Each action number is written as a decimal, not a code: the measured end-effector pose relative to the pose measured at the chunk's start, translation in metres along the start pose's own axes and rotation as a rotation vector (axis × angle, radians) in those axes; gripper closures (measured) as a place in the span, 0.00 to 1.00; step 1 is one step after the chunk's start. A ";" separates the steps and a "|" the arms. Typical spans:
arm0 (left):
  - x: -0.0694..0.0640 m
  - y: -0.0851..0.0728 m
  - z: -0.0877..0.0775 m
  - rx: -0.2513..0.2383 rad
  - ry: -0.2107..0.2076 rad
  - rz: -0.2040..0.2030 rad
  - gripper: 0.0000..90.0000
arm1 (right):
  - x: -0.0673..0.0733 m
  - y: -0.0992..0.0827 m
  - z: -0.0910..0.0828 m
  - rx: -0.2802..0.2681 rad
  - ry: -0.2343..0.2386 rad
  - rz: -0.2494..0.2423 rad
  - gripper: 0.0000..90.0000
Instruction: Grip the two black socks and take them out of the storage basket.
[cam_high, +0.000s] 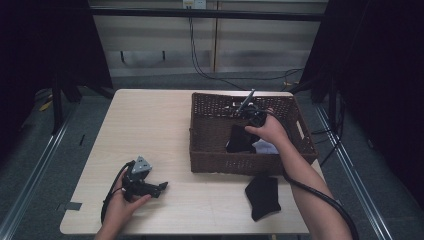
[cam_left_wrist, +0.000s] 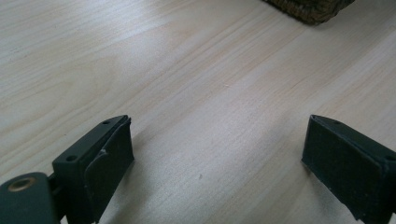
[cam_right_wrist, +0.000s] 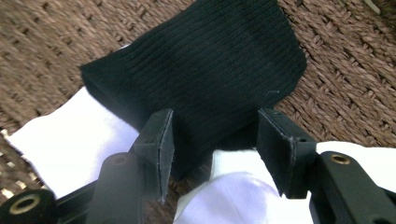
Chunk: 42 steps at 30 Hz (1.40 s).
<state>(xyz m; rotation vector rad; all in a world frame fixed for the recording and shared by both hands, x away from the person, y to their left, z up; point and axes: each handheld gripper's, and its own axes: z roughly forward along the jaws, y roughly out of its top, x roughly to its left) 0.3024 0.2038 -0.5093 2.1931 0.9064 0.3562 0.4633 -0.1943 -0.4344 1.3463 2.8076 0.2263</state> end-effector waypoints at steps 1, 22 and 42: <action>0.000 0.000 0.000 -0.001 -0.002 -0.006 0.09 | 0.000 0.000 0.002 0.001 -0.001 0.002 0.52; 0.000 0.000 0.000 -0.001 -0.002 -0.006 0.09 | -0.002 -0.002 0.017 0.023 0.063 0.012 1.00; 0.000 0.000 0.000 0.005 -0.002 0.000 0.09 | 0.004 -0.010 -0.068 -0.010 0.049 -0.021 1.00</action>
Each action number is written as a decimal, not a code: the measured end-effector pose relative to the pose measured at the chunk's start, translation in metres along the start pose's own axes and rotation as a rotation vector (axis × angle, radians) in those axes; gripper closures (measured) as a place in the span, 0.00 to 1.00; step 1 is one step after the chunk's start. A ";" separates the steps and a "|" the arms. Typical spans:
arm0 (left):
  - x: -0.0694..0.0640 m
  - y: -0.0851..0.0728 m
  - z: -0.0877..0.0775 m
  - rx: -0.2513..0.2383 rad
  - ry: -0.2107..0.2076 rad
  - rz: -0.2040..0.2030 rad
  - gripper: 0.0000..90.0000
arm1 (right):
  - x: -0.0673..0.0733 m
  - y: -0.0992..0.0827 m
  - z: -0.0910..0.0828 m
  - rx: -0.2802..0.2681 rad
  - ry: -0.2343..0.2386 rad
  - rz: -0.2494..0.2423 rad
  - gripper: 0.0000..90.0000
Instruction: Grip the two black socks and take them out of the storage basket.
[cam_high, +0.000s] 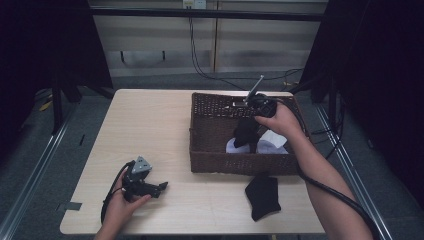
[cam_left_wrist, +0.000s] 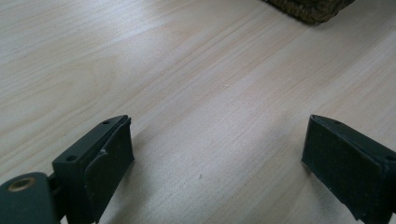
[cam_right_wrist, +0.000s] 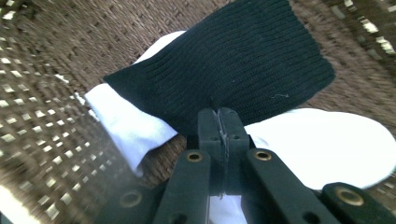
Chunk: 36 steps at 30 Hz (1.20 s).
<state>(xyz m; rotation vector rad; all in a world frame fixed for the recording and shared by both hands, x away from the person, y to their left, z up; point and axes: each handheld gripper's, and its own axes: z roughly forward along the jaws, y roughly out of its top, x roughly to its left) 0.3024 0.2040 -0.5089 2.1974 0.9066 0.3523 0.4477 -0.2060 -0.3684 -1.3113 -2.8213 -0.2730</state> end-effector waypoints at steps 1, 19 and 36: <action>0.000 0.000 0.000 0.000 0.000 0.000 0.09 | 0.001 0.000 -0.007 -0.001 -0.006 -0.002 1.00; 0.000 0.000 0.000 0.000 0.000 0.000 0.09 | 0.007 0.004 -0.103 -0.043 -0.045 -0.013 1.00; 0.000 0.000 0.000 0.005 -0.003 0.003 0.09 | 0.022 -0.005 -0.177 -0.094 -0.079 -0.027 1.00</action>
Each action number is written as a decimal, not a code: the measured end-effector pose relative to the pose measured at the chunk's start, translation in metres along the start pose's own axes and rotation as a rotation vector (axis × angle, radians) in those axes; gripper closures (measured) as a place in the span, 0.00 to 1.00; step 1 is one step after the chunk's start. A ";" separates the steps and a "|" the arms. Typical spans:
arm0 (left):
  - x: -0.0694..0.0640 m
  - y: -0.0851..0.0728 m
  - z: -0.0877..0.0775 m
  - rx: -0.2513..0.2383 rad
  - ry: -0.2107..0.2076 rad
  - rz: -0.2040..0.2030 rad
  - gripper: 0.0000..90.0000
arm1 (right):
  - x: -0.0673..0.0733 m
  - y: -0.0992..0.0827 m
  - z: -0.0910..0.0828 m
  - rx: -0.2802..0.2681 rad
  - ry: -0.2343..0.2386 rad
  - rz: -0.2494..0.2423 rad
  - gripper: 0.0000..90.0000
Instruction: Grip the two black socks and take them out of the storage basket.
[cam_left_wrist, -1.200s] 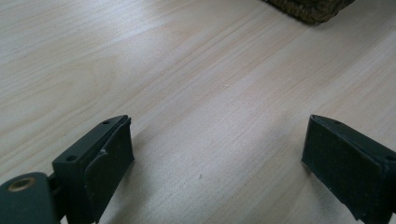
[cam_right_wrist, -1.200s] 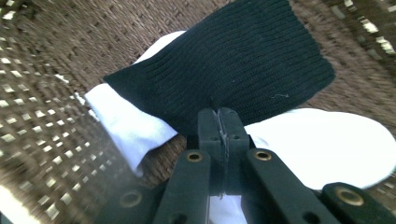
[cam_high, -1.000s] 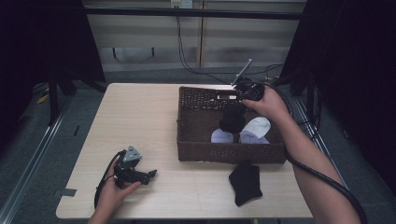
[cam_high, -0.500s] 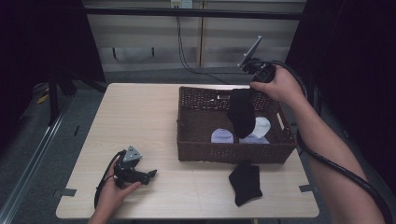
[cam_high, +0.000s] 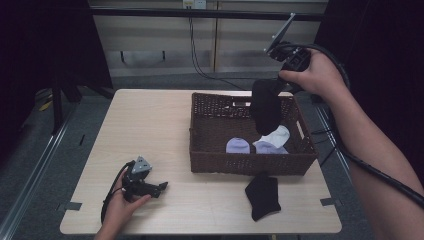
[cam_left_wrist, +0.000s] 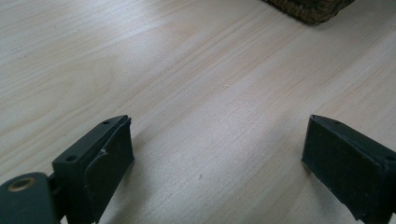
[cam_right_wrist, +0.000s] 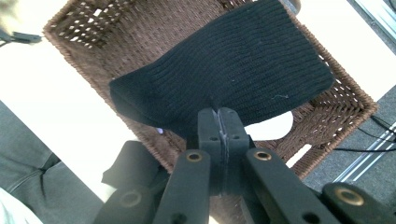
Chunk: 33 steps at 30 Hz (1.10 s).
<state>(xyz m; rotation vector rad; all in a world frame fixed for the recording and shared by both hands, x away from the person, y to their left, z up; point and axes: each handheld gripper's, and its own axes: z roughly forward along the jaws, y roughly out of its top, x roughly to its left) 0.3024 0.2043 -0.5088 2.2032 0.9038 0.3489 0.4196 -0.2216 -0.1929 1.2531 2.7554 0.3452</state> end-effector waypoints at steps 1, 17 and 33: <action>0.000 0.000 0.000 0.000 0.000 0.000 0.09 | 0.002 0.000 -0.005 -0.003 -0.007 -0.004 1.00; 0.000 0.000 0.000 0.001 0.002 0.005 0.09 | 0.044 -0.017 -0.044 -0.050 0.012 -0.098 1.00; 0.000 0.000 0.000 0.001 0.003 0.005 0.09 | 0.084 -0.043 -0.023 -0.012 0.110 -0.200 1.00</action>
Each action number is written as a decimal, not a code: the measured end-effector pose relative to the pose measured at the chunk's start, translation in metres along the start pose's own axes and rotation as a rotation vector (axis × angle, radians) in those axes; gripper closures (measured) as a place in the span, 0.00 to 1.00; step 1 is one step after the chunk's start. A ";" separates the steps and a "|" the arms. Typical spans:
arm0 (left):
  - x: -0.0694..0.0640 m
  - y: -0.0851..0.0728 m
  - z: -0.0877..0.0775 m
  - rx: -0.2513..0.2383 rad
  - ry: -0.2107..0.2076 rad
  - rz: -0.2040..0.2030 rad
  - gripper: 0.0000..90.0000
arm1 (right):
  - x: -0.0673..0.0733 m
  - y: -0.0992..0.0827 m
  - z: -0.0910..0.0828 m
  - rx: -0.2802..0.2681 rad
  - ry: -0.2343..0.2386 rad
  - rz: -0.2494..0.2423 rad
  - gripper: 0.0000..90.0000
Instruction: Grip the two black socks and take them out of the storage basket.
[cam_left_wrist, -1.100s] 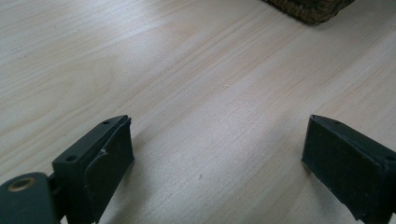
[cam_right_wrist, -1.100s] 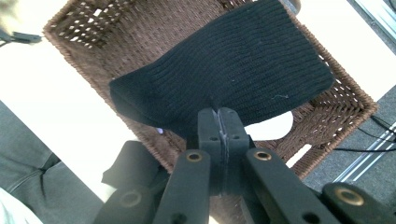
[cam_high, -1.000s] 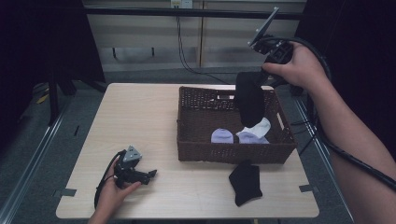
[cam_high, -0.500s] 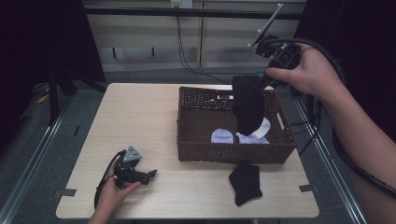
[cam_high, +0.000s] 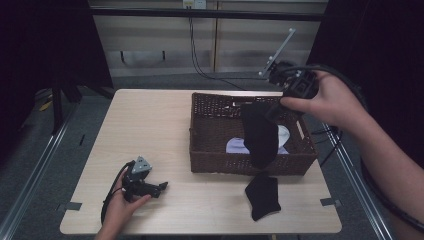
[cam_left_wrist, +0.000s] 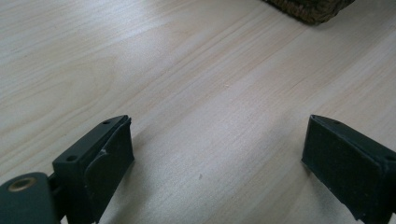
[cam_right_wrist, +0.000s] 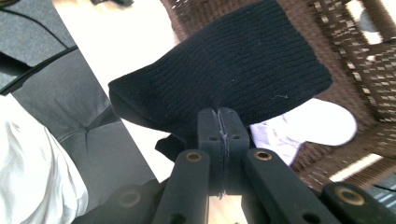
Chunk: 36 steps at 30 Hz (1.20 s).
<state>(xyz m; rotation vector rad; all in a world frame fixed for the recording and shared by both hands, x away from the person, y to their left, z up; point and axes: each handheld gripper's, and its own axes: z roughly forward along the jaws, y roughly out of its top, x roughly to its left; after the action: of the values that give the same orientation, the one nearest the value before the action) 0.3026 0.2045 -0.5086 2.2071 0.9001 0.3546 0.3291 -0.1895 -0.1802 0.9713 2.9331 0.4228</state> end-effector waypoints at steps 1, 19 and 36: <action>0.000 0.000 0.000 0.000 -0.001 0.000 0.09 | 0.001 -0.001 0.006 0.005 0.011 -0.004 1.00; 0.000 0.000 0.000 -0.005 0.000 -0.008 0.09 | 0.005 -0.009 0.130 0.085 0.130 -0.052 0.99; -0.001 0.000 0.001 -0.010 0.002 -0.009 0.09 | 0.009 -0.016 0.172 0.089 0.145 -0.065 0.76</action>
<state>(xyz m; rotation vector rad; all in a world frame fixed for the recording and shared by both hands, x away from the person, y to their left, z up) 0.3023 0.2039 -0.5092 2.1930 0.9070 0.3559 0.3311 -0.1542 -0.3500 0.8876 3.1279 0.3788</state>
